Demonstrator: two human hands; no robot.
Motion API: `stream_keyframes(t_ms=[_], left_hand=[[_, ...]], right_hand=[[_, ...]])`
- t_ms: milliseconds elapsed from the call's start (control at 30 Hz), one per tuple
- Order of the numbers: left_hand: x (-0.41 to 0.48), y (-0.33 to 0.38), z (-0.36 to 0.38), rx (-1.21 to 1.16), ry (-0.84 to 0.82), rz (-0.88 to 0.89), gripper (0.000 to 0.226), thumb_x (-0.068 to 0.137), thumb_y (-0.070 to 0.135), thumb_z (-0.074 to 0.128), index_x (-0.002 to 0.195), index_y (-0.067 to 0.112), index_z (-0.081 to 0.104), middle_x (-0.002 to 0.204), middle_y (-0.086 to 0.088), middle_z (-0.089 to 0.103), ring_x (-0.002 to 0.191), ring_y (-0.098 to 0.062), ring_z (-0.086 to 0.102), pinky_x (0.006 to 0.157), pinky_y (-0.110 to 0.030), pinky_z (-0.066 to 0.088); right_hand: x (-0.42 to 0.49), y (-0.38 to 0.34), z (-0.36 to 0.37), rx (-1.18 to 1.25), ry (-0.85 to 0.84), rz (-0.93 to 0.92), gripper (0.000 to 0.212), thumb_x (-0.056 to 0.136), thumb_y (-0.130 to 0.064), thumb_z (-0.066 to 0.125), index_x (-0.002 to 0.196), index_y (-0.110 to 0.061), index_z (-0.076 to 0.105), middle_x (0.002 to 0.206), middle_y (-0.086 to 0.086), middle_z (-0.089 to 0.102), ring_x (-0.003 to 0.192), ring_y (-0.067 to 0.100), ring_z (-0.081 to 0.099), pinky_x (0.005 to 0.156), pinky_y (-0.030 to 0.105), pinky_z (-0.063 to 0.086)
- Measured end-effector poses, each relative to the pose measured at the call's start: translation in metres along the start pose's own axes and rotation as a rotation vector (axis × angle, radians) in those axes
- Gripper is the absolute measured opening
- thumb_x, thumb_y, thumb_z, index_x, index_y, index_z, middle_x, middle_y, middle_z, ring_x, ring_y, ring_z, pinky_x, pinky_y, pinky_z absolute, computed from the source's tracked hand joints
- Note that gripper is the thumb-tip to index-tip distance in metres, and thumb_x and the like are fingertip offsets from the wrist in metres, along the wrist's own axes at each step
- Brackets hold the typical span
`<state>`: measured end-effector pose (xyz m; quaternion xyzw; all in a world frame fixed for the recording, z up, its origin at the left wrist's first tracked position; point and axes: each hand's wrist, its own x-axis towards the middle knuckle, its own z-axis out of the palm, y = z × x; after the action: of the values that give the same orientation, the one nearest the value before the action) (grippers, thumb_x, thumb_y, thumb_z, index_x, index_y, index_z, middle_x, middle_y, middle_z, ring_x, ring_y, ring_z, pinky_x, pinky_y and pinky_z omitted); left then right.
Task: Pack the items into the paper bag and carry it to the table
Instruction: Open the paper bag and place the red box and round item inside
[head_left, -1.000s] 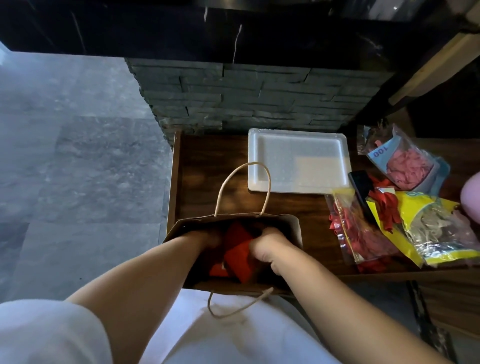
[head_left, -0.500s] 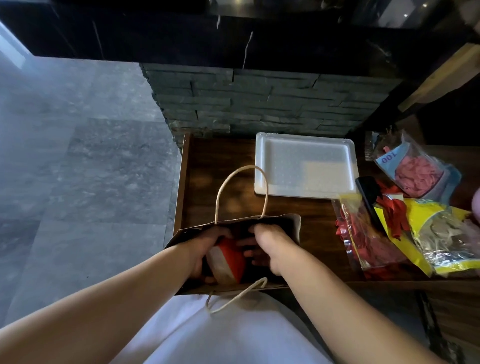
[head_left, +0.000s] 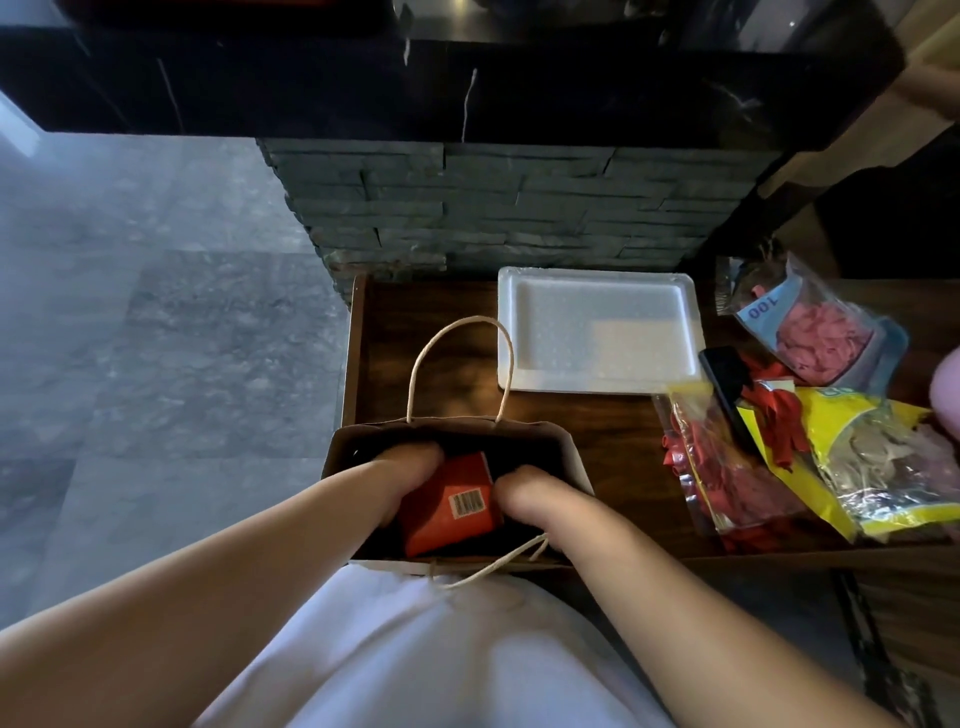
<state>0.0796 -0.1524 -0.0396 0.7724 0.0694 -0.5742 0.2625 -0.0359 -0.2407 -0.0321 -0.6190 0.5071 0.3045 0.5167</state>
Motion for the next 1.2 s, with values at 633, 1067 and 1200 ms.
stream_keyframes(t_ms=[633, 1067, 1200], left_hand=[[-0.008, 0.008, 0.011, 0.886, -0.102, 0.21, 0.04, 0.105, 0.023, 0.033, 0.136, 0.008, 0.054, 0.143, -0.013, 0.053, 0.131, -0.025, 0.049, 0.106, -0.03, 0.033], [0.0, -0.013, 0.009, 1.19, -0.159, 0.349, 0.037, 0.096, 0.026, 0.052, 0.133, 0.021, 0.055, 0.129, -0.006, 0.062, 0.115, -0.023, 0.059, 0.099, -0.031, 0.043], [-0.003, -0.014, 0.014, 1.312, -0.196, 0.356, 0.04, 0.093, 0.025, 0.054, 0.133, 0.02, 0.055, 0.13, -0.007, 0.061, 0.116, -0.025, 0.059, 0.099, -0.033, 0.044]], right_hand=[[0.001, 0.009, -0.007, -0.581, -0.072, 0.041, 0.037, 0.1, -0.012, 0.044, 0.135, -0.001, 0.05, 0.141, 0.019, 0.05, 0.127, 0.031, 0.048, 0.102, 0.032, 0.037], [0.027, -0.001, 0.017, -0.644, 0.189, -0.07, 0.039, 0.104, -0.019, 0.032, 0.141, -0.013, 0.044, 0.142, 0.014, 0.049, 0.129, 0.03, 0.047, 0.11, 0.04, 0.037], [0.023, 0.004, 0.017, -0.59, 0.208, -0.091, 0.04, 0.105, -0.017, 0.027, 0.142, -0.011, 0.041, 0.145, 0.013, 0.045, 0.131, 0.027, 0.044, 0.11, 0.033, 0.033]])
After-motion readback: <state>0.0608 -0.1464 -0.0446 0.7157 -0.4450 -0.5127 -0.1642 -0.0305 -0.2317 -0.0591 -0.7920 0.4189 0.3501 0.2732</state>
